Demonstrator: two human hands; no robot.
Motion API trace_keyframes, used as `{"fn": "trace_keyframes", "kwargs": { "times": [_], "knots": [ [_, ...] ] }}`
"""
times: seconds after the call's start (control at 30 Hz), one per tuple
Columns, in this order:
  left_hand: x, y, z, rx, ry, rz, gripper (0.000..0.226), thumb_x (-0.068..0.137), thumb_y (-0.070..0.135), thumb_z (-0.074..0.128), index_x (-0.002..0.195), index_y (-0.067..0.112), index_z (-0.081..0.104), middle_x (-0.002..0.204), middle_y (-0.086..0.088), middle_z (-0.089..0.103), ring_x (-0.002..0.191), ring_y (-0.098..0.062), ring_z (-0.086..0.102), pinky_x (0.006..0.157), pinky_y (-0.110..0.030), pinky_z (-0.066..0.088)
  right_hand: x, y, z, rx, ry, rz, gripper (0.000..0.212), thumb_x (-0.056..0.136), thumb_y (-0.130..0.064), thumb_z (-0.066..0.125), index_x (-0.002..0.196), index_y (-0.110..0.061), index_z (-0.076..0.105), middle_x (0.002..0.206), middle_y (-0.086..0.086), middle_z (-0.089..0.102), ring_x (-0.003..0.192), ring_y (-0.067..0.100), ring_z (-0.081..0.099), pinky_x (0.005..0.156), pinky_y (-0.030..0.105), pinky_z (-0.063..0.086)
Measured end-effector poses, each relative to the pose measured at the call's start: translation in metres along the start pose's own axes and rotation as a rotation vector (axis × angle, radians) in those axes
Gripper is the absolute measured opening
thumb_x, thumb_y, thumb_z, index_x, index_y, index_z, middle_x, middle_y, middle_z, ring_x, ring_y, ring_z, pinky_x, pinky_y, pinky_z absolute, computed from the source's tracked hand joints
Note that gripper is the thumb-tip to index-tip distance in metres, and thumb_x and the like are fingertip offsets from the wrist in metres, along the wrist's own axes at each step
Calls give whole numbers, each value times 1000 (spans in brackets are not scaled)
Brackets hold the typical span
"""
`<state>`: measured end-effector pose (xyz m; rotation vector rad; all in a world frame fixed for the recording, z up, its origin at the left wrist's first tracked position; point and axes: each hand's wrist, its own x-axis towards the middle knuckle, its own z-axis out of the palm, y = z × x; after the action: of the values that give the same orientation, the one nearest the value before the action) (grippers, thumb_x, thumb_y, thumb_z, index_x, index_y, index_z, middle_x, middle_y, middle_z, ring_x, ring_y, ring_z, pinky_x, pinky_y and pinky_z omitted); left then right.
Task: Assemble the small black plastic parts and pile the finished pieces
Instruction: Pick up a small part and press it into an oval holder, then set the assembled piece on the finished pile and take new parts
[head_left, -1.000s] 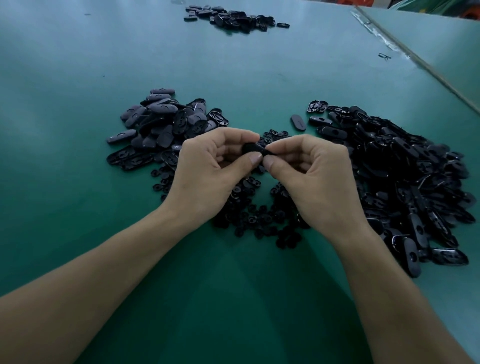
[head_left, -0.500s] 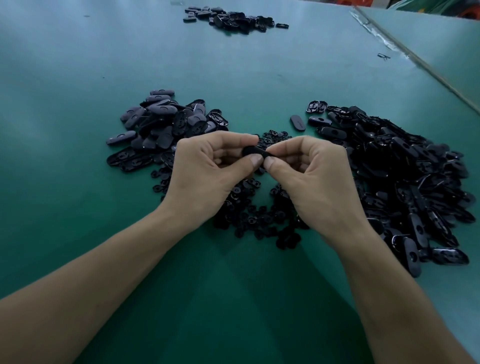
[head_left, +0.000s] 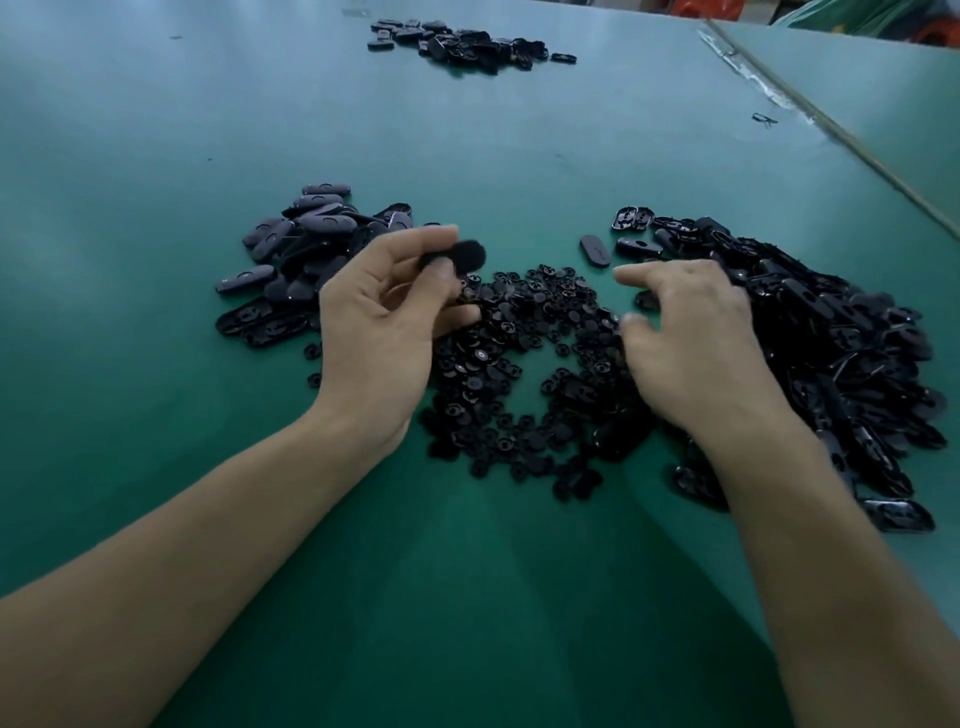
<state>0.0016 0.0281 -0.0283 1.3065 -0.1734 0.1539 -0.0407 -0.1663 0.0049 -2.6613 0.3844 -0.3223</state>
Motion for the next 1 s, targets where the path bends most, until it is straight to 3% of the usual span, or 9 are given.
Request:
{"fn": "trace_keyframes", "kwargs": {
  "times": [0.13, 0.27, 0.37, 0.43, 0.53, 0.67, 0.8, 0.9, 1.0],
  "knots": [
    [4, 0, 1, -100, 131, -95, 32, 100, -4, 54, 126, 13, 58, 104, -1, 61, 89, -6, 66, 85, -24, 57, 12, 8, -1, -216, -104, 100, 48, 99, -17, 49, 142, -39, 50, 149, 1, 37, 136, 33, 29, 108, 44, 29],
    [8, 0, -1, -41, 194, -157, 71, 94, -6, 62, 155, 10, 30, 121, 0, 55, 107, -3, 59, 104, -29, 50, 11, 12, 4, -295, -90, 84, 38, 102, -24, 48, 138, -34, 57, 144, 5, 47, 132, 35, 35, 104, 45, 33],
    [8, -1, -3, -26, 178, -182, 83, 93, -7, 62, 160, 15, 18, 124, 15, 52, 120, -2, 55, 107, -27, 47, 9, 11, 5, -323, -6, 19, 27, 102, -26, 53, 125, -28, 66, 131, 9, 58, 121, 37, 48, 95, 45, 40],
    [8, -2, -3, -3, 157, -178, 87, 93, -9, 61, 161, 18, 13, 139, 16, 45, 127, 0, 51, 105, -24, 47, 10, 10, 4, -274, 27, -8, 19, 101, -24, 57, 115, -23, 70, 121, 10, 62, 112, 35, 55, 92, 44, 46],
    [6, -3, -4, 63, 127, -117, 89, 92, -12, 59, 160, 23, 13, 165, 11, 16, 134, -3, 47, 105, -24, 48, 12, 9, 4, -200, 44, -28, 16, 101, -19, 58, 109, -17, 71, 115, 10, 63, 105, 31, 59, 88, 40, 50],
    [1, -3, -4, 144, 35, 1, 76, 91, -5, 64, 153, 29, 35, 155, 18, 32, 127, -1, 54, 92, -16, 51, 16, 8, 0, -133, 184, -74, 25, 105, -15, 49, 119, -14, 69, 107, 12, 71, 94, 31, 66, 81, 37, 52],
    [-3, -2, -2, 192, -46, 55, 36, 84, 13, 72, 118, 24, 68, 114, 3, 70, 103, -10, 67, 94, -35, 57, 8, -1, -2, 128, 292, -165, 22, 102, -14, 52, 118, -17, 67, 81, -1, 71, 63, 7, 59, 70, 23, 46],
    [-8, -1, 0, 199, -154, 76, 22, 86, 16, 73, 108, 19, 73, 96, 1, 75, 90, -14, 71, 89, -43, 60, -4, -12, 4, 561, 157, -98, 23, 95, -12, 64, 114, -23, 69, 85, -8, 72, 75, 4, 69, 76, 22, 56],
    [-10, 0, 1, 200, -226, 74, 25, 85, 17, 76, 110, 19, 72, 99, -3, 76, 94, -16, 73, 87, -36, 59, -14, -23, 13, 909, 19, -67, 22, 91, -4, 69, 106, -19, 72, 84, -1, 75, 75, 8, 72, 69, 20, 55]
  ]
}}
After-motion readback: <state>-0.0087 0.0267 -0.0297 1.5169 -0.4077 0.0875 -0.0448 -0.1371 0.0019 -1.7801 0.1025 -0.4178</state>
